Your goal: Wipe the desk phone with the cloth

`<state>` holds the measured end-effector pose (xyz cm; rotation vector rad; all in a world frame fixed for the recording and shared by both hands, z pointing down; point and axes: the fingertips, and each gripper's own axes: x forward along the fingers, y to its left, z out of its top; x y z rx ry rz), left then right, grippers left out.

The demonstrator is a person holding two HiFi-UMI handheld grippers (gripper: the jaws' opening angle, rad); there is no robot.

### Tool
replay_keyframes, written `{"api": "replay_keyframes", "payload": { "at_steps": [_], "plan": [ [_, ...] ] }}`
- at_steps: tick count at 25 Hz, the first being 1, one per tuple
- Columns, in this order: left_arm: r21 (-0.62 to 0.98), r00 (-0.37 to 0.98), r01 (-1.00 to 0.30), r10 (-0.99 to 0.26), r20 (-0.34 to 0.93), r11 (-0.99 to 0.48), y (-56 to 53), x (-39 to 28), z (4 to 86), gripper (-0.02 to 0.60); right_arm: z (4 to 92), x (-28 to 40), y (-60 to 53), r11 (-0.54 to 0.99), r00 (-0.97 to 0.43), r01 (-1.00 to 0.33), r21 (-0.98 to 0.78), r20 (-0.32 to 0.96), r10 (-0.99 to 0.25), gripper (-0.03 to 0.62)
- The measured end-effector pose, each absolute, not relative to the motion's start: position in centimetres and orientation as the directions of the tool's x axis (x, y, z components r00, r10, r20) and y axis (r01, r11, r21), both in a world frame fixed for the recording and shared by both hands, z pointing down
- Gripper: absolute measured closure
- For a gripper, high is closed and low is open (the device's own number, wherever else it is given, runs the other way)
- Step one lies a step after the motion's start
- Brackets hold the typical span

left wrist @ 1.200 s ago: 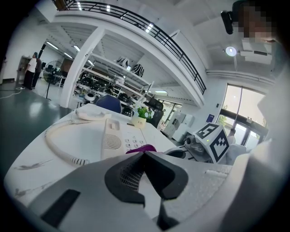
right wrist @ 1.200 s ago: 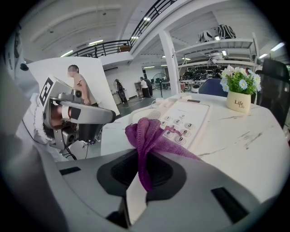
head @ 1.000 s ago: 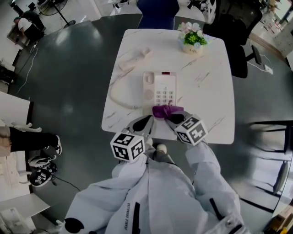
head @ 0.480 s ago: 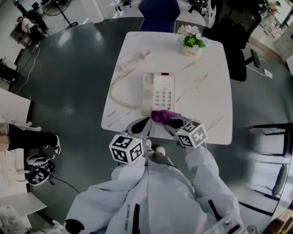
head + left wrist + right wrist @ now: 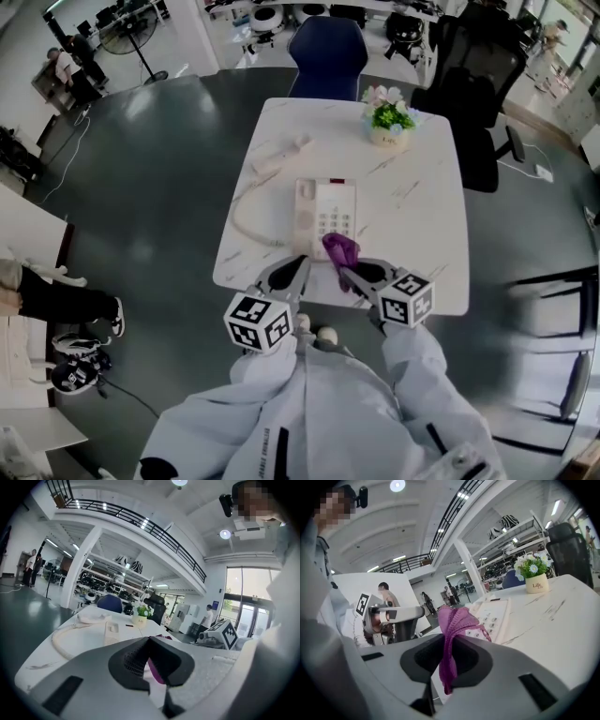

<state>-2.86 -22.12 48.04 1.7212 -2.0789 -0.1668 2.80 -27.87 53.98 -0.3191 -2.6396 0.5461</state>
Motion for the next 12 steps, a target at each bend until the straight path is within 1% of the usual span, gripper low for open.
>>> {"api": "replay_keyframes", "payload": {
  "at_steps": [3, 7, 12],
  "plan": [
    [0.335, -0.141, -0.918, -0.965, 0.219, 0.211, -21.9, -3.3, 46.6, 0.583, 51.9, 3.0, -28.4, 0.896, -0.917, 0.133, -0.425, 0.289, 0.273, 0.557],
    [0.301, -0.149, -0.933, -0.973, 0.176, 0.197, -21.4, -4.5, 44.4, 0.583, 48.7, 2.9, -29.5, 0.916, -0.953, 0.117, -0.383, 0.217, 0.212, 0.557],
    [0.261, -0.166, -0.946, -0.978, 0.127, 0.194, -20.8, -6.6, 42.0, 0.584, 45.8, 2.6, -31.0, 0.936, -0.982, 0.064, -0.345, 0.143, 0.120, 0.557]
  ]
}}
